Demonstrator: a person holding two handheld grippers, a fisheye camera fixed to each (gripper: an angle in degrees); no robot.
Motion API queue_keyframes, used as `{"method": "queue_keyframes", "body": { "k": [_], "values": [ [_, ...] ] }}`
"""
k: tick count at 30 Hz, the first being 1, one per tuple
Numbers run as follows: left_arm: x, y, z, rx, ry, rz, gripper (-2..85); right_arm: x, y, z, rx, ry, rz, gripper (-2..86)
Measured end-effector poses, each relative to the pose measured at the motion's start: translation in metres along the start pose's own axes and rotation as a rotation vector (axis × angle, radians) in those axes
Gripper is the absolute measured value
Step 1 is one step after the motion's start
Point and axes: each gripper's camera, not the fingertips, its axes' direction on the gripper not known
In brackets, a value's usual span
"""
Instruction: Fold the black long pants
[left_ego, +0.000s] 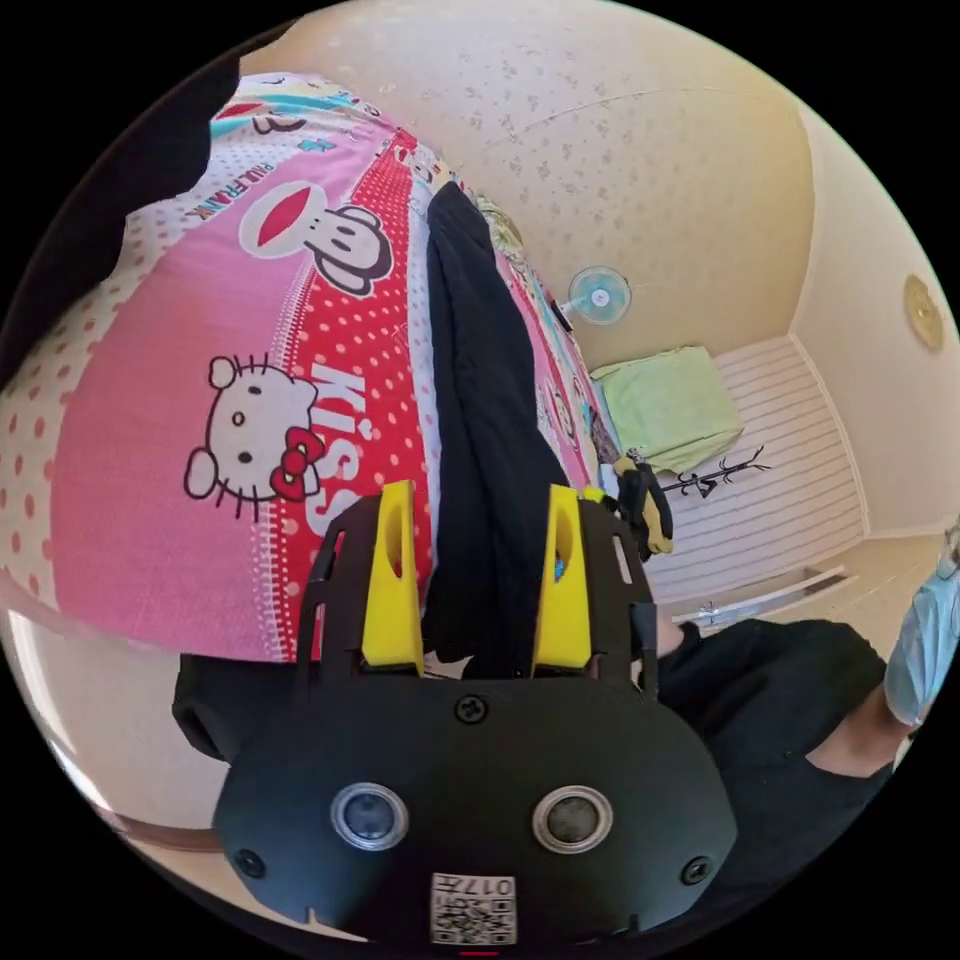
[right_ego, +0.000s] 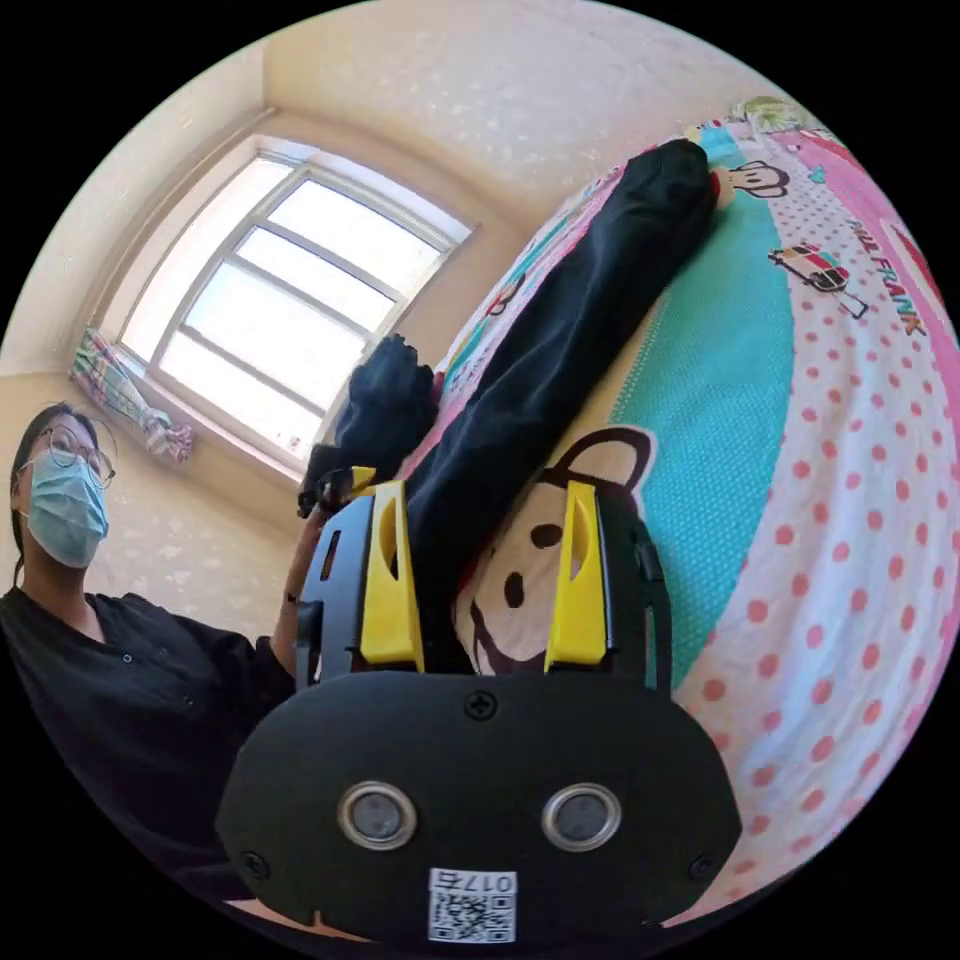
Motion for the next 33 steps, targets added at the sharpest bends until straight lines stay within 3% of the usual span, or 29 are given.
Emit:
{"method": "queue_keyframes", "body": {
  "k": [4, 6, 9, 13, 15, 18, 24, 29, 32, 33],
  "values": [
    [0.002, -0.006, 0.028, -0.049, -0.004, -0.082, 14.6, -0.019, 0.045, 0.045, 0.056, -0.132, 0.053, 15.4],
    [0.014, -0.003, 0.058, -0.162, 0.113, -0.094, 13.0, -0.030, 0.056, 0.066, 0.069, -0.084, 0.049, 10.0],
    [0.025, 0.014, 0.077, -0.175, 0.048, -0.141, 7.0, -0.038, 0.045, 0.069, -0.126, -0.026, 0.003, 5.5],
    [0.056, 0.041, 0.079, -0.214, 0.248, -0.033, 6.4, -0.067, 0.041, 0.034, -0.287, -0.089, -0.083, 4.4],
    [0.053, 0.060, 0.095, -0.299, 0.282, -0.075, 7.8, -0.089, 0.056, 0.024, -0.380, 0.008, -0.152, 4.9],
    [0.026, 0.080, 0.103, -0.296, 0.186, -0.210, 12.3, -0.082, 0.082, 0.031, -0.474, 0.249, -0.095, 6.4],
    [0.050, 0.083, 0.065, -0.063, 0.100, -0.101, 10.0, -0.073, 0.104, 0.008, -0.125, 0.236, 0.053, 11.0],
    [0.050, 0.061, 0.101, -0.147, 0.007, -0.092, 9.4, -0.073, 0.105, 0.054, -0.178, 0.271, 0.059, 6.2],
    [0.043, 0.065, 0.106, -0.173, 0.008, -0.178, 3.8, -0.084, 0.105, 0.059, -0.186, 0.262, 0.098, 4.6],
    [0.051, 0.066, 0.096, -0.171, -0.002, -0.115, 3.3, -0.097, 0.105, 0.059, -0.197, 0.249, 0.053, 4.4]
  ]
}}
